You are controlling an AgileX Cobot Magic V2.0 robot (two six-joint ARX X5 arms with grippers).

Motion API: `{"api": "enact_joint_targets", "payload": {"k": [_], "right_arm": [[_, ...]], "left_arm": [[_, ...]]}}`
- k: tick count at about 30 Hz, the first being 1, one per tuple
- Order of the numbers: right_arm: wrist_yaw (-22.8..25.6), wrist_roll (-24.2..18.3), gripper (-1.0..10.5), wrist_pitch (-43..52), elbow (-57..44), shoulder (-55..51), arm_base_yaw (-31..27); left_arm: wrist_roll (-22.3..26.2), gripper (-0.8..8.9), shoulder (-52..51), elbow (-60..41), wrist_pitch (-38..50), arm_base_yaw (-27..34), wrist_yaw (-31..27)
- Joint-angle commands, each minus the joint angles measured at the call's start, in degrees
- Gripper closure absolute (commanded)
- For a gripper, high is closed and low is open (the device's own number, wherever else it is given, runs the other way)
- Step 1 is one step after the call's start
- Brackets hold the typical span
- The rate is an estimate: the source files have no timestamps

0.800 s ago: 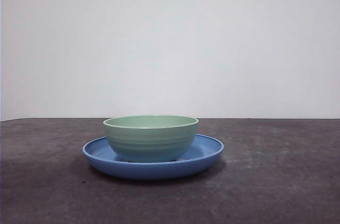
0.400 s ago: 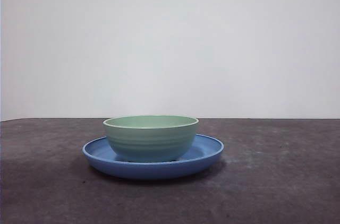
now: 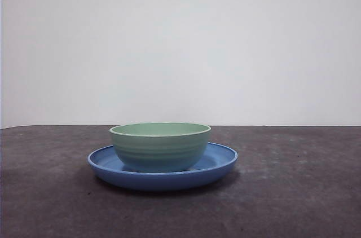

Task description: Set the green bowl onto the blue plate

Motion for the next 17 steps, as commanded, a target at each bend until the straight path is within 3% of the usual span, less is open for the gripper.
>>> {"api": "enact_joint_targets", "payload": {"k": [1,7,17], "right_arm": [[0.02,-0.22,9.2,0.57,0.70,0.17,0.33],[0.00,-0.22,9.2,0.57,0.70,0.17,0.33],[0.02,-0.22,9.2,0.57,0.70,0.17,0.33]], "left_arm": [[0.83,7.93,-3.61,-10.99,12.90,3.69,-0.57],[-0.57,7.93,-6.47,-25.22,25.42,10.08,-0.72],[-1.33,7.94,-8.87,-32.30,27.69,15.28,-0.74]]}}
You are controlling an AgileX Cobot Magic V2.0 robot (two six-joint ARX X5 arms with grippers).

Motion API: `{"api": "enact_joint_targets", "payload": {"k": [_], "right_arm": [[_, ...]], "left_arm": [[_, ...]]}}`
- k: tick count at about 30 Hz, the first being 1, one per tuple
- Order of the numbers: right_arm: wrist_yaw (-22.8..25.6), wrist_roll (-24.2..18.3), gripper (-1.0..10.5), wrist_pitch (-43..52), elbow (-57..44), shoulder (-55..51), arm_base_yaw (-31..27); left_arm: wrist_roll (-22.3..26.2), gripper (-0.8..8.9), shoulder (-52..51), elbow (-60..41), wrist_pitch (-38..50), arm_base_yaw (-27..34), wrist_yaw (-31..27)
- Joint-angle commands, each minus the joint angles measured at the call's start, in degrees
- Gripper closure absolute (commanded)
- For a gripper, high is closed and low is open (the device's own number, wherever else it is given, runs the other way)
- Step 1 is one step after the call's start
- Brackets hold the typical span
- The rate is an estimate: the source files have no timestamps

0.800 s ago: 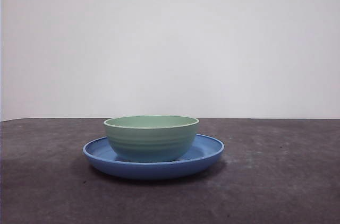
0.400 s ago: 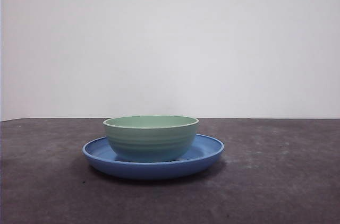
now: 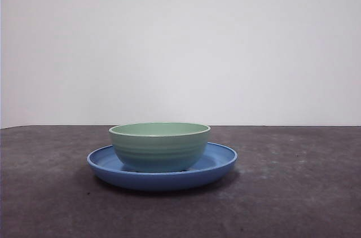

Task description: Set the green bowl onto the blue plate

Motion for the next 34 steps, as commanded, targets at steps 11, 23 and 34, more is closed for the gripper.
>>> {"api": "enact_joint_targets", "payload": {"k": [11,23,34], "right_arm": [[-0.02,-0.22,9.2,0.57,0.70,0.17,0.33],[0.00,-0.22,9.2,0.57,0.70,0.17,0.33],[-0.02,-0.22,9.2,0.57,0.70,0.17,0.33]], "left_arm": [[-0.61,7.94,-2.78,-4.66,0.50,-1.03,0.04],[-0.33,7.94,-4.50,-4.66,-2.16,-1.09,-0.04],[-0.35,7.94,-4.48,-4.66,-2.27,-1.09,-0.04]]}}
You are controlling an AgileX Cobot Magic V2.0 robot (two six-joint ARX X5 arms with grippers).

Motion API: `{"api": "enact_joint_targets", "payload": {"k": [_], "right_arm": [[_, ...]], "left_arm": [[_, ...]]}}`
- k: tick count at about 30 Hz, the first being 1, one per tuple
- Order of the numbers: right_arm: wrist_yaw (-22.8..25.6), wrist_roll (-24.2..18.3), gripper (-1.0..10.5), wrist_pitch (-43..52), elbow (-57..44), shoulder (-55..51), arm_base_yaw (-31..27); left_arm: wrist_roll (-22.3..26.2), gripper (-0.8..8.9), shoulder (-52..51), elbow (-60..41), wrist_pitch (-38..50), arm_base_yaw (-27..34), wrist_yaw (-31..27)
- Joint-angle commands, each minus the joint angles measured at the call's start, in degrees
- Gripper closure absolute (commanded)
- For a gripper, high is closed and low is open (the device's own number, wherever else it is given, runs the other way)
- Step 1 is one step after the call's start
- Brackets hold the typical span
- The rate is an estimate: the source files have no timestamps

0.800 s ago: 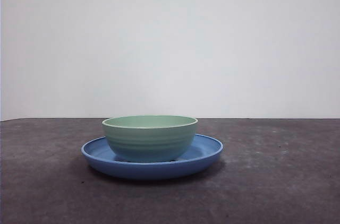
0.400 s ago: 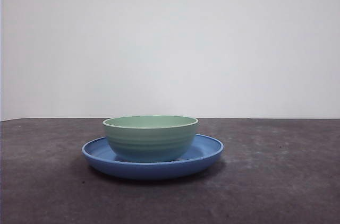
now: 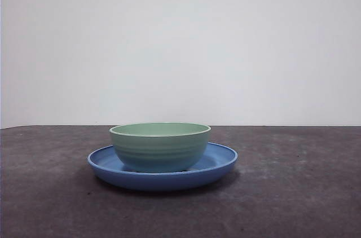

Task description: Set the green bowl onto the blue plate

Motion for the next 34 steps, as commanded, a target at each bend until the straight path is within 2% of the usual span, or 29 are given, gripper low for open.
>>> {"api": "enact_joint_targets", "payload": {"k": [1,17,20,22,24,27,31,34], "right_arm": [[-0.02,-0.22,9.2,0.55,0.70,0.17,0.31],[-0.07,-0.22,9.2,0.52,0.68,0.11,-0.48],[-0.04,-0.28,9.2,0.57,0.57,0.11,-4.33],[-0.02,-0.28,9.2,0.55,0.20,0.04,-8.83],[0.39,-2.43,9.2,2.01,-0.85,-0.35,-13.51],[0.42,-6.69,9.2,10.45,-6.19,-2.47,-20.00],[0.02,-6.32,9.2,31.04,-19.04,-7.13,-25.57],[1.05,-6.62,9.2,44.92,-28.89,-11.23,-27.30]], "left_arm": [[0.11,7.93,-0.13,-1.18,-0.33,0.04,0.00],[0.11,7.94,-0.11,-1.18,-0.33,0.04,-0.02],[0.11,7.94,-0.11,-1.18,-0.33,0.04,-0.02],[0.11,7.94,-0.11,-1.18,-0.33,0.04,-0.02],[0.11,7.94,-0.11,-1.18,-0.33,0.04,-0.02],[0.11,7.94,-0.11,-1.18,-0.33,0.04,-0.02],[0.11,7.93,-0.11,-1.18,-0.33,0.04,-0.02],[0.11,7.94,-0.11,-1.18,-0.33,0.04,-0.02]]}}
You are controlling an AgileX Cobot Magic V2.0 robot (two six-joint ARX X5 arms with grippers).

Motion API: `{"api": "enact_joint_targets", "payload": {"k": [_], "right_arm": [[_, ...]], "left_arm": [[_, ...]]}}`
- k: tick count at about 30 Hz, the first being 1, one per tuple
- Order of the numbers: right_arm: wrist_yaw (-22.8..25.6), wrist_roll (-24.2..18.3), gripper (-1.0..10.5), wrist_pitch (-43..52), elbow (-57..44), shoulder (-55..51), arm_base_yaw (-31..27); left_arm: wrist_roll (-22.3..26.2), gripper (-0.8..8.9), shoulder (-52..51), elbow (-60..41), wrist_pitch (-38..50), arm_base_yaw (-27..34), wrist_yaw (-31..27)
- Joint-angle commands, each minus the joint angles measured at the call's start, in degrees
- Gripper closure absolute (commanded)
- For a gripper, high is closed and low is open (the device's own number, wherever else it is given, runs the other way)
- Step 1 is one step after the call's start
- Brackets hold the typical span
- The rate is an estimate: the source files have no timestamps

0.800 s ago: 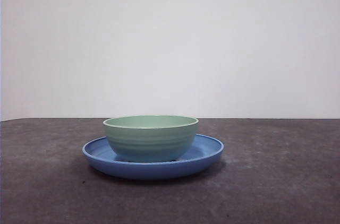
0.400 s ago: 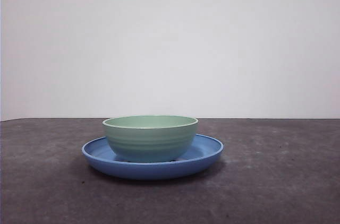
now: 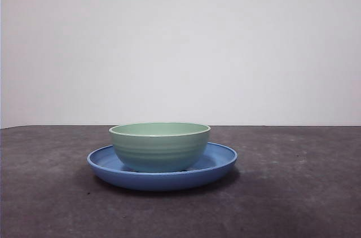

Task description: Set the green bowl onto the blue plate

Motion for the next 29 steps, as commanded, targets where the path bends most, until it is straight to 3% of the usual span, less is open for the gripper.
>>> {"api": "enact_joint_targets", "payload": {"k": [1,5,12,29], "right_arm": [[2.49,-1.03,9.2,14.84,-9.22,-3.89,-0.92],[8.72,-1.01,9.2,23.32,-19.39,-9.55,-1.11],[16.24,-0.81,9.2,24.20,-29.68,-15.80,-1.09],[18.25,-0.61,9.2,24.81,-35.98,-17.92,-0.83]], "left_arm": [[0.11,7.93,-0.11,-1.18,-0.33,0.04,-0.02],[0.11,7.94,-0.11,-1.18,-0.33,0.04,-0.02],[0.11,7.94,-0.11,-1.18,-0.33,0.04,-0.02],[0.11,7.94,-0.11,-1.16,-0.31,0.04,-0.02]]}}
